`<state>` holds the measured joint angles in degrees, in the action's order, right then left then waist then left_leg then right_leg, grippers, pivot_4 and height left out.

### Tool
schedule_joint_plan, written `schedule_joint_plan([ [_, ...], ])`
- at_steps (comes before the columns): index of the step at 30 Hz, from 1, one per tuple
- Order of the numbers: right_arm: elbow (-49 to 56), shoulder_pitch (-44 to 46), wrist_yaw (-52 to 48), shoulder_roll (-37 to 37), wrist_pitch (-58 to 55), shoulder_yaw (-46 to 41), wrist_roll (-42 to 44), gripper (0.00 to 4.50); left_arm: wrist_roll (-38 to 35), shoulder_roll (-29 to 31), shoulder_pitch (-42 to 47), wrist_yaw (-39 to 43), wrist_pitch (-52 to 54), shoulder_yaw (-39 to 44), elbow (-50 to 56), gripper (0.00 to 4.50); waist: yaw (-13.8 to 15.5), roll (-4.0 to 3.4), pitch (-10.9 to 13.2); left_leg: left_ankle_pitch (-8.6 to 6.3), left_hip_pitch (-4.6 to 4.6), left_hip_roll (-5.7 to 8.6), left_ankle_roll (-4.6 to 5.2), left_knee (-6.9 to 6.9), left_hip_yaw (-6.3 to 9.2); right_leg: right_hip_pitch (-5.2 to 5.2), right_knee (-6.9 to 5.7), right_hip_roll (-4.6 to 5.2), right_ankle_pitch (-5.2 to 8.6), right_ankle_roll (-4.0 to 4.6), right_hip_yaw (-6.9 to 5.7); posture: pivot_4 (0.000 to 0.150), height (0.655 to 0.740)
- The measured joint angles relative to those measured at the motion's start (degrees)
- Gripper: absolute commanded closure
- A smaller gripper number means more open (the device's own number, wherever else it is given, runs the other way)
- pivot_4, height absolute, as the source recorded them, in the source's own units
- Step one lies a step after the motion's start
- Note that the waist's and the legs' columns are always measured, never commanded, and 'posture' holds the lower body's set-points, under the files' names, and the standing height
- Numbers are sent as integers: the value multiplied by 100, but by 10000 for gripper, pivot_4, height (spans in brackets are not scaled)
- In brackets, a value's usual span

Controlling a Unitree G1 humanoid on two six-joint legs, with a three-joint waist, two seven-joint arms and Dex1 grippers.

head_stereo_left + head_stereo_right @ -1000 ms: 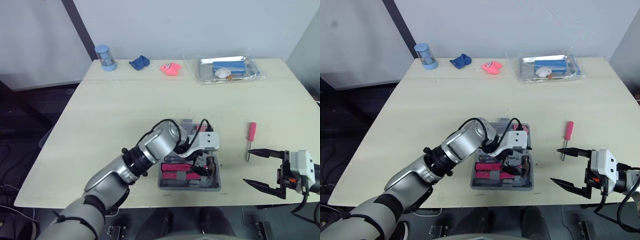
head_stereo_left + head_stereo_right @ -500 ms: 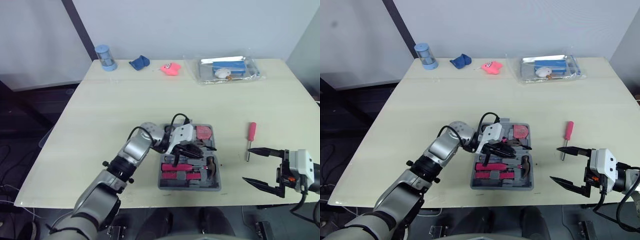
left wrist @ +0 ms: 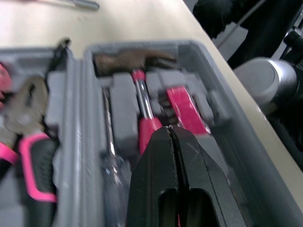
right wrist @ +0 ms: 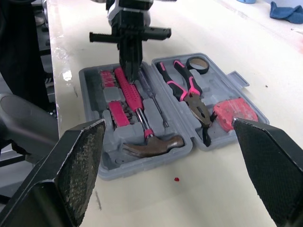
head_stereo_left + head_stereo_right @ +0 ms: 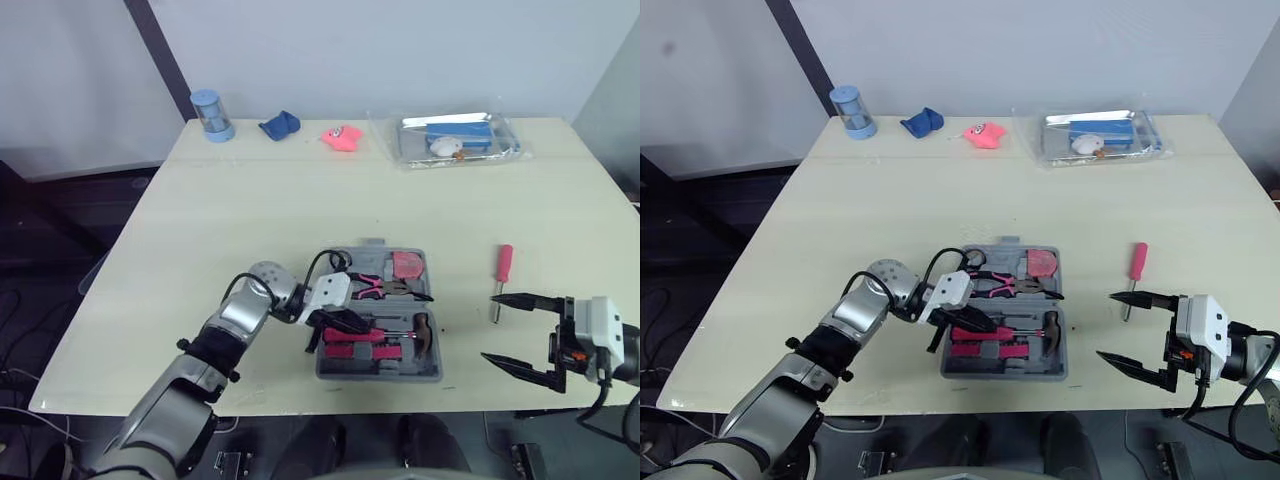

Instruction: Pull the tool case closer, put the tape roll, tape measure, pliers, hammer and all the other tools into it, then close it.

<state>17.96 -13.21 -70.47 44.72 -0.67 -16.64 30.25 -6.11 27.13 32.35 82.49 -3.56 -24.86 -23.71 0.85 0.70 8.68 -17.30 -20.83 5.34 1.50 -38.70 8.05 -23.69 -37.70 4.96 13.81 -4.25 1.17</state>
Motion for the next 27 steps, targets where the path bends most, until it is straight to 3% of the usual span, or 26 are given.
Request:
schedule_joint_plan([
  [13, -4, 61, 16, -9, -22, 0, 18, 0, 345, -171, -108, -352, -570, 38, -403, 44391, 10, -14, -16, 0, 14, 5, 2, -7, 5, 19, -3, 3, -5, -9, -4, 1500, 7400],
  [27, -552, -112, 849, -708, -54, -290, 157, 0, -1469, 431, -1677, -1250, 1308, 2072, 1876, 44391, -8, -15, -13, 0, 5, -2, 0, -4, 6, 3, -3, 7, -5, -6, 5, 1500, 7400],
])
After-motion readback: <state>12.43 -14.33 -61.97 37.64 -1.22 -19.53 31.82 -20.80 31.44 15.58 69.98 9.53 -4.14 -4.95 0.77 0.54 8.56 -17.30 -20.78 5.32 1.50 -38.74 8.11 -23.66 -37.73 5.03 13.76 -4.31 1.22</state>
